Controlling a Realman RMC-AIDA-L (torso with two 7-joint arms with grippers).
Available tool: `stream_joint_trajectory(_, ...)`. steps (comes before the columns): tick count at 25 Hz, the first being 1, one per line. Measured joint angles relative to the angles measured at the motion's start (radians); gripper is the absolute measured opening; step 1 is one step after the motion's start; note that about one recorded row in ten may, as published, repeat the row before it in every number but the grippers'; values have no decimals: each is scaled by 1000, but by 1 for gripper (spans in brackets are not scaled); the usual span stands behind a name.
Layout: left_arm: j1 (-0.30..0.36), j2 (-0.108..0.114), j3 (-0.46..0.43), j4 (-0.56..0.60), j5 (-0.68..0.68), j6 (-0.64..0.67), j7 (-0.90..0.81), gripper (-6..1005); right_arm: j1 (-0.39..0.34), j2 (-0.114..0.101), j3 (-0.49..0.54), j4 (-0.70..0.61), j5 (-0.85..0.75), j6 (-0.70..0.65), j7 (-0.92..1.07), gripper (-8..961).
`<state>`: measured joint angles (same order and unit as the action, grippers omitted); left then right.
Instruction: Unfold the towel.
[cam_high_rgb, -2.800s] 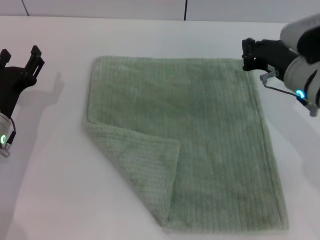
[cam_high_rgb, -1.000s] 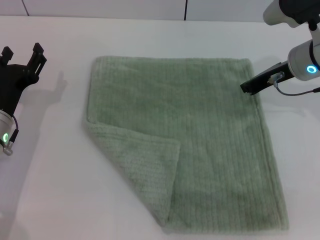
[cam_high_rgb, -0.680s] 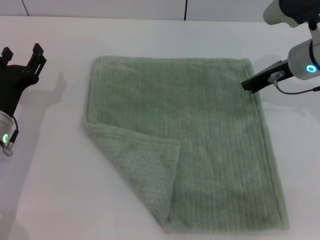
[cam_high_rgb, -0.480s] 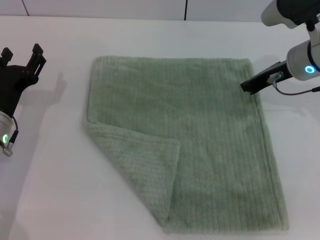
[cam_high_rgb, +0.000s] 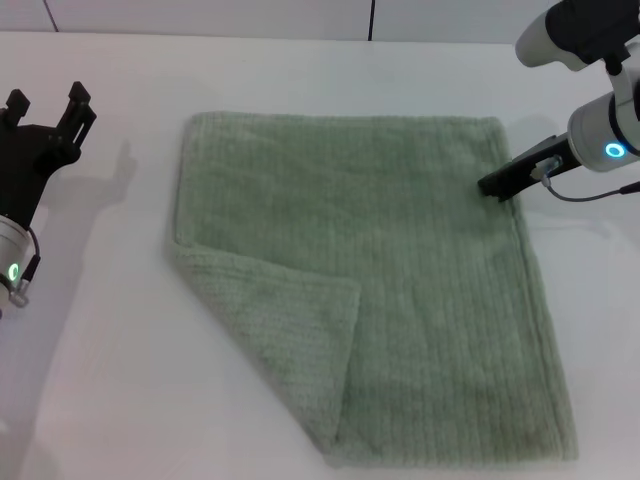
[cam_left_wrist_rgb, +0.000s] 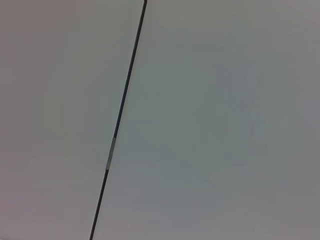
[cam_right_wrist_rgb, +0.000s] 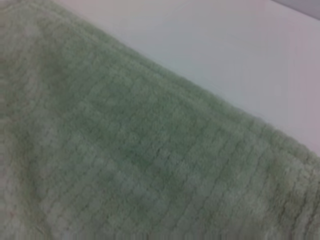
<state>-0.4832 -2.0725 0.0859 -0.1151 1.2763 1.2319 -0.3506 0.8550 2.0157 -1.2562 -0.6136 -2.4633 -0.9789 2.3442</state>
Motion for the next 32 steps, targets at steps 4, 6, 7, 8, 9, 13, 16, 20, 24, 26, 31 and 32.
stream_joint_trajectory(4, -1, 0, 0, 0, 2, 0, 0, 802, 5, 0, 0, 12, 0, 0, 0, -2)
stream_joint_trajectory(6, -2, 0, 1, 0, 5, 0, -1, 802, 8, -1, 0, 19, 0, 1, 0, -2)
stream_joint_trajectory(7, -2, 0, 3, 0, 5, 0, -1, 802, 10, -1, 0, 24, -1, 1, -1, -2)
stream_joint_trajectory(8, -3, 0, 4, 0, 8, 0, -2, 802, 12, -1, 0, 29, -2, 2, -1, -1)
stream_joint_trajectory(9, -3, 0, 6, -1, 11, 2, -4, 802, 13, -2, 0, 32, -3, 2, -1, -1)
stream_joint_trajectory(13, -3, 6, 9, 4, 94, 31, -80, 802, 14, -4, 0, 35, -4, 2, -2, -1)
stream_joint_trajectory(16, -6, 11, 10, 57, 250, 86, -222, 802, 14, -8, 1, 39, -1, 2, -2, -1)
stream_joint_trajectory(20, -28, 12, 51, 196, 465, 179, -469, 801, 13, -9, 1, 40, 1, 2, -2, -1)
stream_joint_trajectory(24, -51, 11, 199, 333, 536, 273, -679, 801, 14, -9, 1, 40, 1, 2, -2, -1)
stream_joint_trajectory(26, -56, 9, 289, 402, 538, 316, -770, 801, 15, -9, 1, 40, 1, 2, -2, -2)
stream_joint_trajectory(31, -59, 9, 579, 603, 540, 366, -1011, 801, 19, -10, 2, 40, 1, 1, -2, -2)
stream_joint_trajectory(32, -59, 9, 579, 603, 540, 366, -1011, 801, 21, -10, 3, 42, 1, 0, -2, -2)
